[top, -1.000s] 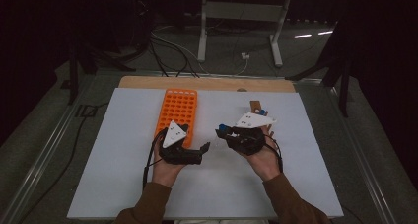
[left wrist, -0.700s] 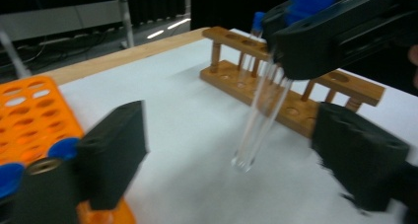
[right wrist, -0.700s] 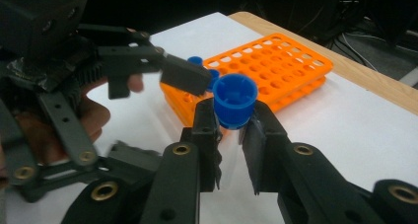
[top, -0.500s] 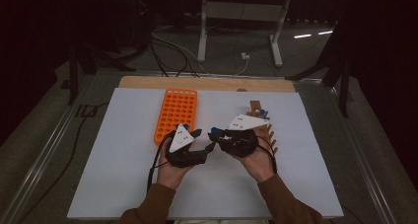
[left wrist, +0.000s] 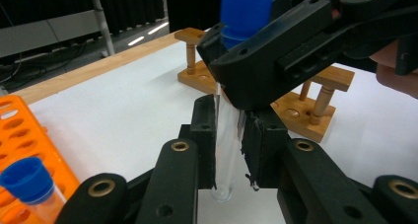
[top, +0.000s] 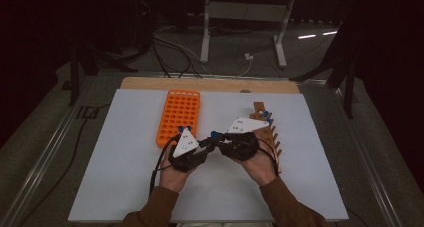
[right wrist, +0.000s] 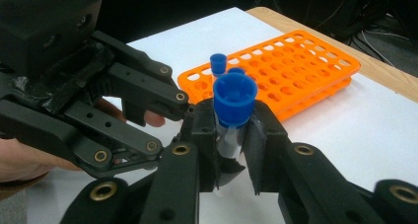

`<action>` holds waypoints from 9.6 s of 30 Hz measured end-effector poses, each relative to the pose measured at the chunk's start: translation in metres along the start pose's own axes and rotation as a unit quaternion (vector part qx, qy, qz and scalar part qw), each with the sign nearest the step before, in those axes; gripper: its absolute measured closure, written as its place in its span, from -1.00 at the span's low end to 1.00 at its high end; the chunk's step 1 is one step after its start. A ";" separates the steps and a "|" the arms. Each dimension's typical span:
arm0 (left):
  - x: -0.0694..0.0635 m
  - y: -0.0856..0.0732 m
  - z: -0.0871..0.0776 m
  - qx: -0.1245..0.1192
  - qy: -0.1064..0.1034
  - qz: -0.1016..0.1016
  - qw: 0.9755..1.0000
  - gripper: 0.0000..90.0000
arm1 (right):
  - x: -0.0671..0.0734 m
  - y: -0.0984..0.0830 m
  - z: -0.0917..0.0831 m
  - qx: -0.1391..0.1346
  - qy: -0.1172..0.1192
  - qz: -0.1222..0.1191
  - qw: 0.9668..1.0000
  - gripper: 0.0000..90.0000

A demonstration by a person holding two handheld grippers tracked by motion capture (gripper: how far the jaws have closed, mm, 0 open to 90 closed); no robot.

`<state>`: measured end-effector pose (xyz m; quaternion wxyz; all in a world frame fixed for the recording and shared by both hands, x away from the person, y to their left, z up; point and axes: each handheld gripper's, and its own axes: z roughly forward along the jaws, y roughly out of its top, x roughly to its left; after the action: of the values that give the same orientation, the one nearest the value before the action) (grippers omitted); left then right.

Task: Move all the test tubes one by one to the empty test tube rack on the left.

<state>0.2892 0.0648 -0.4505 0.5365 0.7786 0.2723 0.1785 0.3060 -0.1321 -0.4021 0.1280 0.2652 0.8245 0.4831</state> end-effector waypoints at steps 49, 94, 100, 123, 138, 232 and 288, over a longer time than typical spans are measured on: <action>0.047 -0.006 -0.039 -0.017 0.079 -0.050 0.995 0.73 | -0.048 -0.046 -0.062 -0.034 -0.100 0.035 0.994 -1.00; 0.083 -0.049 -0.027 0.039 0.168 -0.091 0.981 0.73 | -0.064 -0.062 -0.098 -0.066 -0.122 0.065 0.988 -1.00; 0.082 -0.054 -0.021 0.077 0.166 -0.073 0.980 0.74 | -0.064 -0.063 -0.098 -0.064 -0.120 0.063 0.989 -1.00; 0.085 -0.053 -0.037 0.052 0.144 -0.116 0.981 0.26 | -0.065 -0.065 -0.100 -0.063 -0.126 0.065 0.988 -1.00; 0.075 -0.032 -0.057 -0.026 0.114 -0.122 0.986 -0.44 | -0.064 -0.054 -0.099 -0.070 -0.142 0.061 0.986 -1.00; 0.056 -0.020 -0.044 -0.017 0.103 -0.086 0.991 -0.98 | -0.115 -0.037 -0.084 -0.013 -0.206 0.093 0.974 0.71; 0.031 -0.004 -0.033 -0.021 0.079 -0.063 0.995 -0.88 | -0.030 -0.010 -0.018 0.029 -0.046 0.024 0.998 0.71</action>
<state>0.2938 0.1094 -0.4427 0.5400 0.7318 0.3581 0.2112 0.3187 -0.1658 -0.4031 0.1471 0.3103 0.8247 0.4494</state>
